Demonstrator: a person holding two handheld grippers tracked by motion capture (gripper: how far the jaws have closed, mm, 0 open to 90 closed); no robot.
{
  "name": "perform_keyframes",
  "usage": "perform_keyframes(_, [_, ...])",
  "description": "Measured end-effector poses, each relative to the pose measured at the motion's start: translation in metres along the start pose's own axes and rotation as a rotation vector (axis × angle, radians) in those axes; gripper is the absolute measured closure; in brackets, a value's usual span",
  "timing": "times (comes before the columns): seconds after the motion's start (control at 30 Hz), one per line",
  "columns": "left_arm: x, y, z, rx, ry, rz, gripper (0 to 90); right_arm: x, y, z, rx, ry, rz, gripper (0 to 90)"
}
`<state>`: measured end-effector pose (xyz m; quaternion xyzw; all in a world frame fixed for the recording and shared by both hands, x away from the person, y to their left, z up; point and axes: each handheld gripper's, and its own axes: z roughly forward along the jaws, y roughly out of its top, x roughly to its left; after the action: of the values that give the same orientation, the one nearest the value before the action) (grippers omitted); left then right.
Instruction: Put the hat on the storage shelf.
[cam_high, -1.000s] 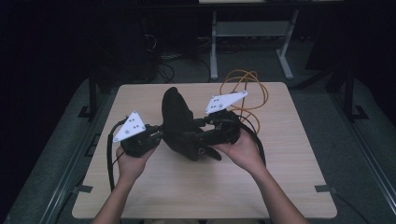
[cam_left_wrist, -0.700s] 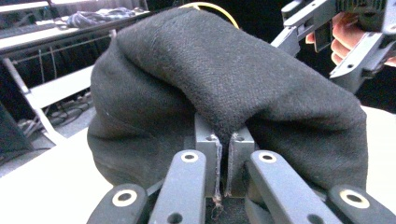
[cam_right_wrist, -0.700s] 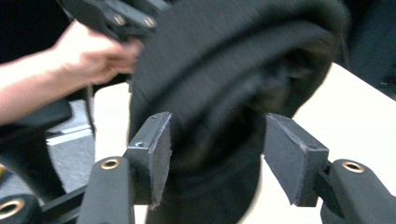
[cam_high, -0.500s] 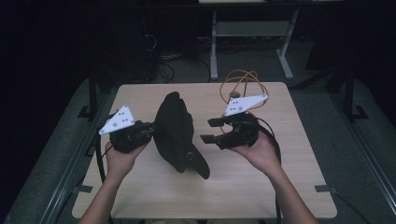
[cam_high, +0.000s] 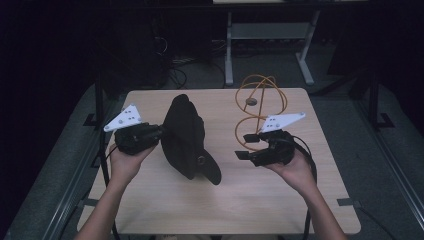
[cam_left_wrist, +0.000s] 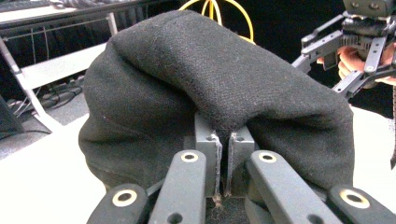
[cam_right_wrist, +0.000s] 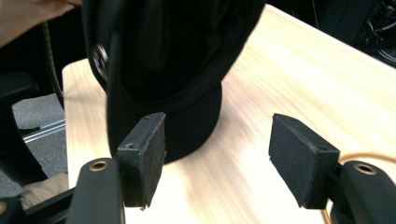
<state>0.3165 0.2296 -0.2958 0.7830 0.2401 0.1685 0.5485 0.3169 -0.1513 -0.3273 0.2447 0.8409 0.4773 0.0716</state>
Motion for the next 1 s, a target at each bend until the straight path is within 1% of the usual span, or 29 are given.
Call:
perform_keyframes(0.07, [0.001,0.003,0.001,0.011,0.001,0.006,86.9,-0.004,-0.009,-0.002,0.001,-0.007,0.015,34.7])
perform_keyframes(0.1, [0.002,0.004,0.001,0.014,0.002,0.007,86.9,-0.004,-0.009,-0.002,0.001,-0.007,0.015,34.7])
perform_keyframes(0.13, [0.002,0.006,0.002,0.016,0.0,0.011,86.8,-0.007,-0.017,-0.005,-0.005,-0.016,0.029,34.7])
perform_keyframes(0.17, [0.002,0.009,0.003,0.023,0.002,0.019,86.8,-0.009,-0.021,-0.006,-0.002,-0.017,0.037,34.6])
perform_keyframes(0.23, [0.002,0.012,0.003,0.025,0.003,0.02,86.8,-0.01,-0.024,-0.007,-0.001,-0.02,0.045,34.3])
perform_keyframes(0.27, [0.003,0.014,0.004,0.031,0.003,0.025,86.8,-0.012,-0.031,-0.009,0.002,-0.029,0.056,33.9])
perform_keyframes(0.33, [0.003,0.015,0.005,0.03,0.001,0.023,86.8,-0.013,-0.035,-0.01,0.003,-0.031,0.06,33.7])
perform_keyframes(0.37, [0.004,0.017,0.005,0.032,-0.002,0.017,86.8,-0.016,-0.041,-0.011,0.008,-0.037,0.072,32.7])
perform_keyframes(0.43, [0.007,0.02,0.007,0.04,-0.007,0.015,86.8,-0.017,-0.047,-0.012,0.005,-0.042,0.082,32.1])
perform_keyframes(0.57, [0.01,0.022,0.008,0.032,-0.017,-0.002,86.8,-0.019,-0.056,-0.015,0.002,-0.048,0.096,31.8])
perform_keyframes(0.63, [0.011,0.024,0.008,0.031,-0.019,-0.007,86.8,-0.02,-0.062,-0.016,0.012,-0.059,0.098,31.4])
perform_keyframes(0.73, [0.013,0.028,0.01,0.035,-0.02,-0.004,86.8,-0.021,-0.067,-0.018,0.017,-0.069,0.107,31.2])
perform_keyframes(0.77, [0.015,0.031,0.012,0.035,-0.023,-0.006,86.7,-0.023,-0.072,-0.019,0.017,-0.075,0.11,31.0])
perform_keyframes(0.9, [0.015,0.035,0.016,0.045,-0.023,-0.002,86.7,-0.025,-0.083,-0.02,0.033,-0.088,0.127,30.8])
perform_keyframes(0.97, [0.016,0.04,0.019,0.048,-0.025,0.006,86.7,-0.026,-0.088,-0.021,0.043,-0.096,0.135,30.5])
perform_keyframes(1.0, [0.016,0.04,0.019,0.048,-0.025,0.006,86.8,-0.026,-0.088,-0.021,0.043,-0.096,0.135,30.5])
